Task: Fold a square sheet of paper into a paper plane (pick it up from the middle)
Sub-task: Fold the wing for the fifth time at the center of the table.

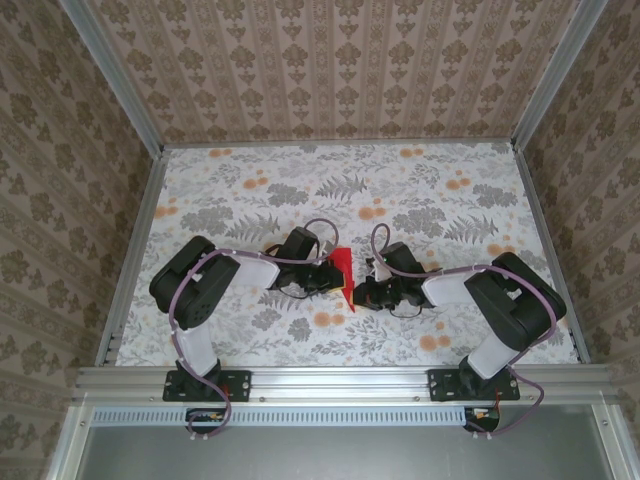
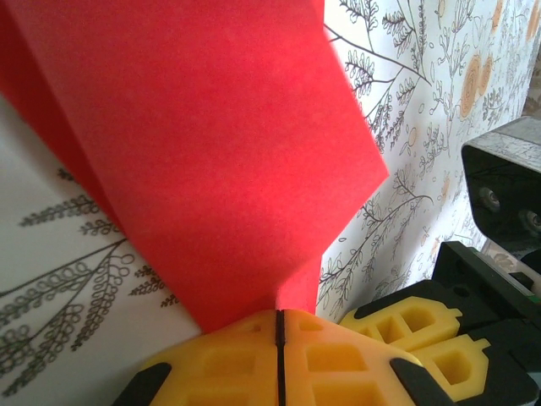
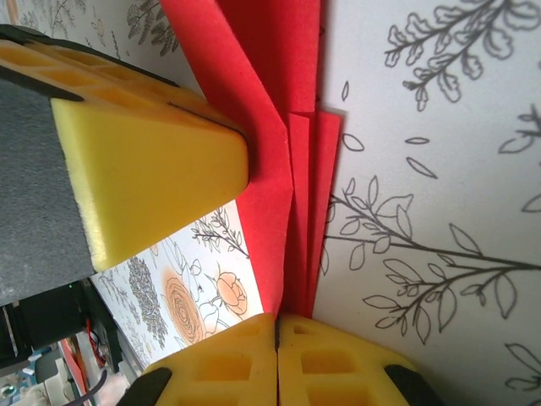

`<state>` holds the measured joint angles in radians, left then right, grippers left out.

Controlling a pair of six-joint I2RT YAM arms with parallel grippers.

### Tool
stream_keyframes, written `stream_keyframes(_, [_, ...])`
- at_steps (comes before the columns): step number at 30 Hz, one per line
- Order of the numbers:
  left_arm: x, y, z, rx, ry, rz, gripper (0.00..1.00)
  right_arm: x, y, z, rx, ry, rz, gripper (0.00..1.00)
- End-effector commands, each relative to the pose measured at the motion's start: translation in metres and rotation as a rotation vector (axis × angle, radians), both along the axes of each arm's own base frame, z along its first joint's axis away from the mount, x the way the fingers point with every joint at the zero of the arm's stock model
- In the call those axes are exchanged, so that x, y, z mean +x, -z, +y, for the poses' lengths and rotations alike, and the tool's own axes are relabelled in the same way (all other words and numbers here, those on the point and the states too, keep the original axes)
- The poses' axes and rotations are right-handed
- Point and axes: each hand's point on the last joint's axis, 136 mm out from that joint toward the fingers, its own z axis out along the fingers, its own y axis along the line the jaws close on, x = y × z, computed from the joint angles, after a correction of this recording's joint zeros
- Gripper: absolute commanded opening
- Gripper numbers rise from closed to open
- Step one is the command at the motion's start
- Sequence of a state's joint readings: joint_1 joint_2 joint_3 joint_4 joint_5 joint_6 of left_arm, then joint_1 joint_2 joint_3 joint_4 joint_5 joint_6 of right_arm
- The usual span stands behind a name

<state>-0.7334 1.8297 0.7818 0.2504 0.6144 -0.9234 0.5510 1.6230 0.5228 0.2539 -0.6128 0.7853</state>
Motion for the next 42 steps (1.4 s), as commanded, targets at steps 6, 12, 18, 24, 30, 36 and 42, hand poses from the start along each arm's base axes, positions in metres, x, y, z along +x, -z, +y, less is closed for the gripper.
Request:
stream_keyframes(6, [-0.004,0.024,0.014,0.098,-0.014,0.034,0.08,-0.012,-0.015,-0.017,-0.081,0.019,-0.015,0.20])
stream_keyframes(12, [-0.004,0.023,0.014,0.096,-0.012,0.031,0.08,-0.003,-0.033,-0.010,-0.057,0.011,-0.069,0.15])
stream_keyframes(18, [-0.004,0.022,0.013,0.093,-0.011,0.031,0.08,0.003,-0.029,0.008,-0.034,-0.033,-0.064,0.08])
stream_keyframes(24, [-0.005,0.021,0.012,0.087,-0.007,0.032,0.08,0.004,-0.016,0.014,-0.030,-0.052,-0.034,0.07])
stream_keyframes(30, [-0.004,0.020,0.012,0.081,-0.010,0.032,0.08,-0.004,-0.008,0.015,-0.016,-0.066,-0.006,0.08])
stream_keyframes(36, [-0.003,0.017,0.011,0.076,-0.011,0.030,0.09,-0.010,0.002,0.012,-0.028,-0.076,0.024,0.09])
stream_keyframes(42, [-0.004,0.018,0.012,0.082,-0.014,0.033,0.09,-0.019,0.013,0.012,-0.049,-0.096,0.058,0.09])
